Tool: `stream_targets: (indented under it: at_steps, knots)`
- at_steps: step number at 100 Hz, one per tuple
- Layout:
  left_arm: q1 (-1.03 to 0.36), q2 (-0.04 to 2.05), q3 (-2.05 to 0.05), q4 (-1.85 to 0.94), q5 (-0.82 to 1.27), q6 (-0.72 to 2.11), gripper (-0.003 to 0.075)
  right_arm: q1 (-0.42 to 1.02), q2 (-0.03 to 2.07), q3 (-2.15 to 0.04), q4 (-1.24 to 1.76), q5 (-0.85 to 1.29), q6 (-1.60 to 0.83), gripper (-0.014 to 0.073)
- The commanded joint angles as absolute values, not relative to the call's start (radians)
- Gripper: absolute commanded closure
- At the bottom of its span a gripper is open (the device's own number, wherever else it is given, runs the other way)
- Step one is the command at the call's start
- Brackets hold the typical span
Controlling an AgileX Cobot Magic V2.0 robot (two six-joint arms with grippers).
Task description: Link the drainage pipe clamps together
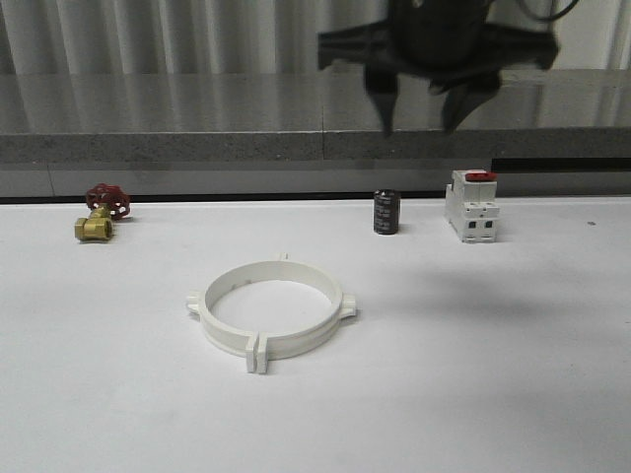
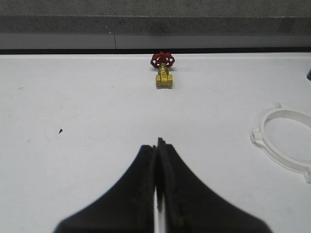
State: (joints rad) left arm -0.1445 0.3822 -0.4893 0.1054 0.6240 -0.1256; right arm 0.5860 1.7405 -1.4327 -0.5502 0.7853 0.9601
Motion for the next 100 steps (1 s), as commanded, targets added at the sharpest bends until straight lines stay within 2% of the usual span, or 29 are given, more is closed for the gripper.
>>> stream_targets:
  at_steps: [1, 20, 45, 74, 86, 100]
  knots:
    - [-0.144, 0.390, -0.517, 0.102, 0.550, -0.126, 0.0741, 0.516, 1.624, -1.453, -0.609, 0.797, 0.891, 0.0179]
    - [-0.144, 0.390, -0.517, 0.102, 0.550, -0.126, 0.0741, 0.353, 1.474, -1.367, -0.609, 0.791, 0.770, 0.0179]
    - [-0.144, 0.390, -0.517, 0.102, 0.550, -0.126, 0.0741, 0.161, 1.236, -1.148, -0.584, 0.737, 0.710, 0.0179]
    - [-0.144, 0.390, -0.517, 0.102, 0.550, -0.126, 0.0741, 0.137, 0.943, -0.874, -0.491, 0.695, 0.700, 0.0181]
    - [-0.144, 0.390, -0.517, 0.102, 0.550, -0.126, 0.0741, 0.140, 0.834, -0.768, -0.424, 0.698, 0.618, 0.0181]
    - [-0.144, 0.390, -0.517, 0.102, 0.550, -0.126, 0.0741, 0.144, 0.730, -0.677, -0.301, 0.698, 0.463, 0.0274]
